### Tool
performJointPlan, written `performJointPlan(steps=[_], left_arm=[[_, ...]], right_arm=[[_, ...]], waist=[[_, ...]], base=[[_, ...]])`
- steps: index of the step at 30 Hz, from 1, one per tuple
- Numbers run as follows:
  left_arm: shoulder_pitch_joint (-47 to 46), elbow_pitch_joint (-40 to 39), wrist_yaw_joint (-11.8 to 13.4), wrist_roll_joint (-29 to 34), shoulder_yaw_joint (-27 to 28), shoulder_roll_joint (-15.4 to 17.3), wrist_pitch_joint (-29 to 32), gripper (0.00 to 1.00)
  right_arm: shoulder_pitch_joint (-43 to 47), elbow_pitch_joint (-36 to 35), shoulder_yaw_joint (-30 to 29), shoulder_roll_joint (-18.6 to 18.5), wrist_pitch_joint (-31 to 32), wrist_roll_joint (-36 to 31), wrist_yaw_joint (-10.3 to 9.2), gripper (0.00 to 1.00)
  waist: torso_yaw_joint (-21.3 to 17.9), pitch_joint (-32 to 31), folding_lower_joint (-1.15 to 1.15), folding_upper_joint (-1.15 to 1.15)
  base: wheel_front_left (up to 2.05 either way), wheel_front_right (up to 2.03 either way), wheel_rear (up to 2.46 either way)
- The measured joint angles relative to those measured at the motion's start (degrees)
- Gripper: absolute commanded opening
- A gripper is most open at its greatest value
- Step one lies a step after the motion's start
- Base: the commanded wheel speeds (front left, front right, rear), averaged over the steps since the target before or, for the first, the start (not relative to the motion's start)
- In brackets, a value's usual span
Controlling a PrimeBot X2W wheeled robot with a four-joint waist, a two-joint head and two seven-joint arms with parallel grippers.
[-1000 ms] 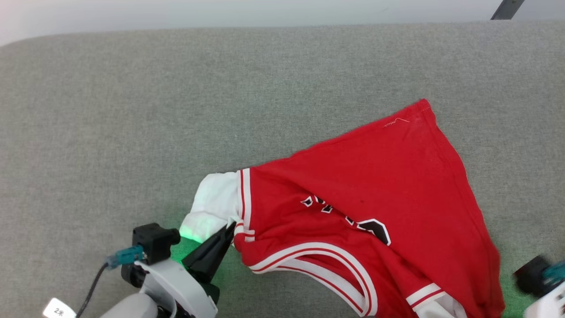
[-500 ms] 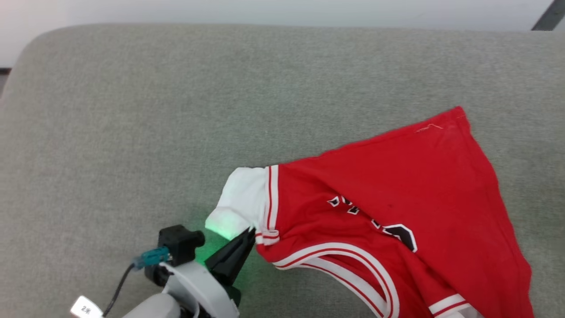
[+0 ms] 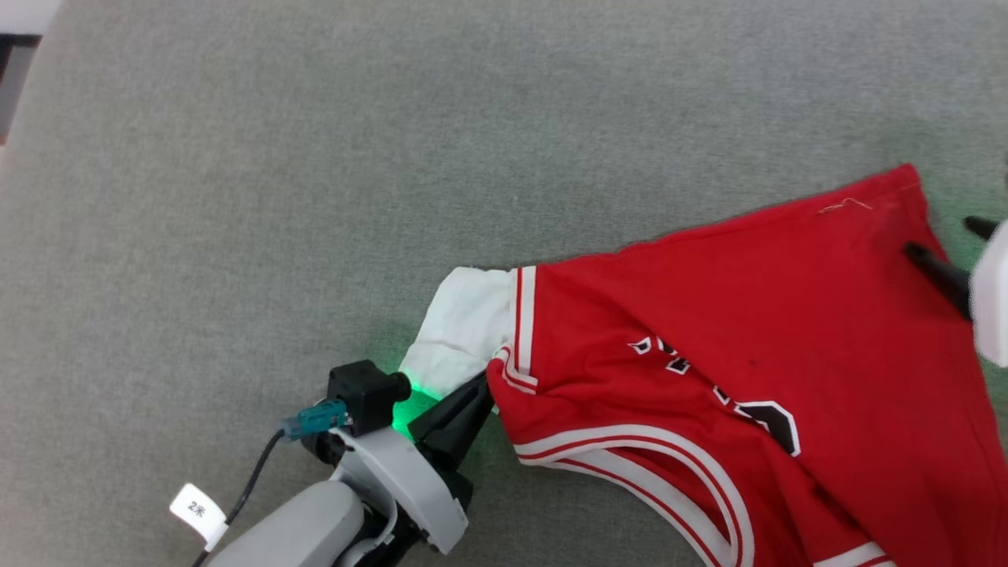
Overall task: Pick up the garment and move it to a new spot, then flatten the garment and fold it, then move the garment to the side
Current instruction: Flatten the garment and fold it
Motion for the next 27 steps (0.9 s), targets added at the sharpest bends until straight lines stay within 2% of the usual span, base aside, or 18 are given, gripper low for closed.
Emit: performJointPlan(steps=[3,6,7,8,9,14,19,23,27], left_arm=[[-0.63,0.08,0.00,-0.22,-0.44,-0.37,0.00,0.00],[-0.99,0.22,-0.01,-0.47,-0.78,-0.59,-0.01,0.00],[-1.04,0.26,-0.02,-0.66,-0.85,-0.62,-0.01,0.00],[-1.06,0.33,-0.02,-0.73,-0.90,-0.62,-0.01,0.00],[-1.05,0.42,-0.02,-0.83,-0.94,-0.62,-0.01,0.00],[-0.85,0.00,-0.02,-2.65,-0.24,-0.29,0.01,0.00],[-3.14,-0.80,-0.02,-4.04,1.31,2.15,0.05,0.00],[-8.33,-1.08,-0.02,-6.22,1.85,2.85,0.05,0.00],[-21.13,2.40,-0.03,-9.96,1.51,4.26,1.64,0.00]], right_arm=[[-3.51,4.61,5.66,0.36,1.92,1.57,-0.01,1.00],[-6.37,6.34,9.67,-0.76,2.67,3.89,-0.01,1.00],[-7.08,6.77,11.02,-1.10,2.60,4.47,-0.05,0.82],[-7.69,7.10,12.29,-1.48,2.36,5.12,-0.05,0.35],[-8.17,7.50,13.38,-1.82,2.03,5.93,-0.05,0.00],[-10.12,10.27,16.27,-1.85,-3.70,8.06,0.02,0.00],[-13.34,15.14,15.03,-0.88,-10.50,9.91,0.01,0.00],[-16.54,18.47,13.44,0.42,-14.80,9.90,0.01,0.00],[-25.55,25.01,9.73,3.19,-22.86,6.54,0.01,0.00]], waist=[[0.74,0.61,0.00,0.00],[1.30,0.82,0.00,0.00],[1.40,0.80,0.00,0.00],[1.42,0.72,0.00,0.00],[1.42,0.62,0.00,0.00],[1.06,-0.06,0.00,0.00],[0.13,-0.95,0.00,0.00],[-0.76,-1.27,0.00,0.00],[-2.80,-0.88,0.00,0.00]], base=[[0.00,0.00,0.00],[0.00,0.00,0.00],[0.00,0.00,0.00],[0.00,0.00,0.00],[0.00,0.00,0.00],[0.00,0.00,0.00],[0.00,0.00,0.00],[0.00,0.00,0.00],[0.00,0.00,0.00]])
